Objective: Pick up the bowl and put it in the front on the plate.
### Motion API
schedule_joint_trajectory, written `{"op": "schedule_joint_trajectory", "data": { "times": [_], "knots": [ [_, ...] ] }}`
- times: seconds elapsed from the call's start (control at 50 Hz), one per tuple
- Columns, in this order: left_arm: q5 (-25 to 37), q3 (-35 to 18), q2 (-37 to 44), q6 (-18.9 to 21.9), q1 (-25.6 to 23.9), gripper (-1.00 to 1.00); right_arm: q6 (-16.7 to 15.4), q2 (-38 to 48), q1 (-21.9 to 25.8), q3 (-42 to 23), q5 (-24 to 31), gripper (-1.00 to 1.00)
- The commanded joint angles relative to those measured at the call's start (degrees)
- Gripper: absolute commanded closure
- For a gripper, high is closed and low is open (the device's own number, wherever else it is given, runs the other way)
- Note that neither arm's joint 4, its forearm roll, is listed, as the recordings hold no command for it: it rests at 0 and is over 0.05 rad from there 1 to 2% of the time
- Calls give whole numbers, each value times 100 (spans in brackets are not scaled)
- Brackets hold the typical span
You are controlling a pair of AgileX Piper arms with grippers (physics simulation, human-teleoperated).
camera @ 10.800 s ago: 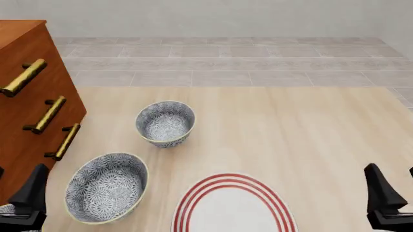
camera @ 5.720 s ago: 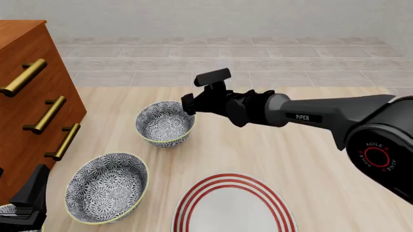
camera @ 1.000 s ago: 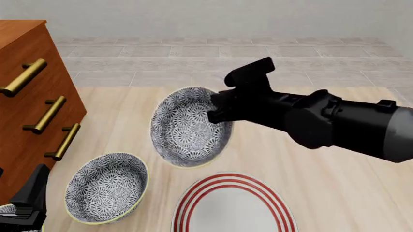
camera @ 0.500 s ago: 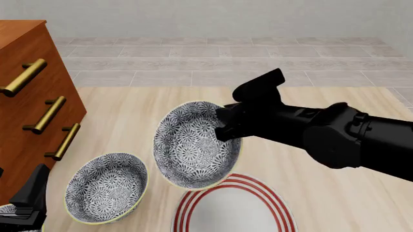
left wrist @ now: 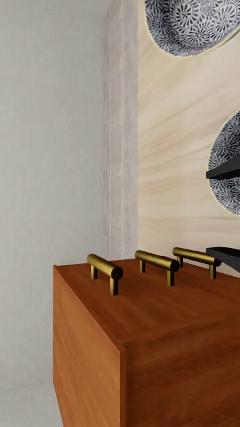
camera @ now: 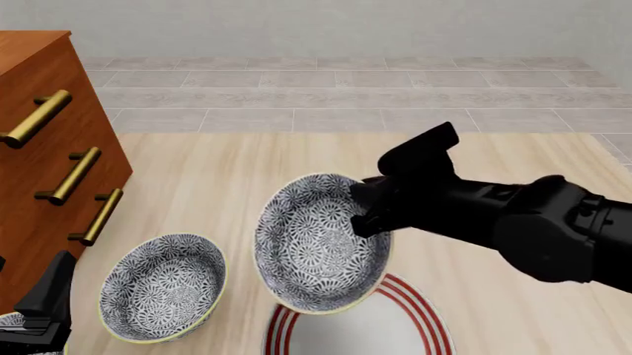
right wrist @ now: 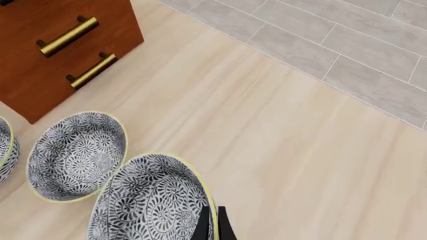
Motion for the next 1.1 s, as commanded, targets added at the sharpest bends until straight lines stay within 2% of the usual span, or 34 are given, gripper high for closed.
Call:
{"op": "schedule_joint_trajectory", "data": {
  "times": [0.02, 0.36, 0.52, 0.72, 0.9, 1.1],
  "knots": [
    [0, 0, 0, 0, 0, -100, 26, -223, 5, 177, 114, 100],
    [0, 0, 0, 0, 0, -100, -100, -427, -83, 361, 342, 100],
    [0, 0, 0, 0, 0, -100, 36, -585, 25, 453, 450, 100],
    [0, 0, 0, 0, 0, -100, 49, -703, 37, 629, 491, 100],
    [0, 0, 0, 0, 0, -100, 238, -864, 117, 937, 433, 100],
    [0, 0, 0, 0, 0, -100, 247, -925, 175, 1028, 507, 100]
  ]
}}
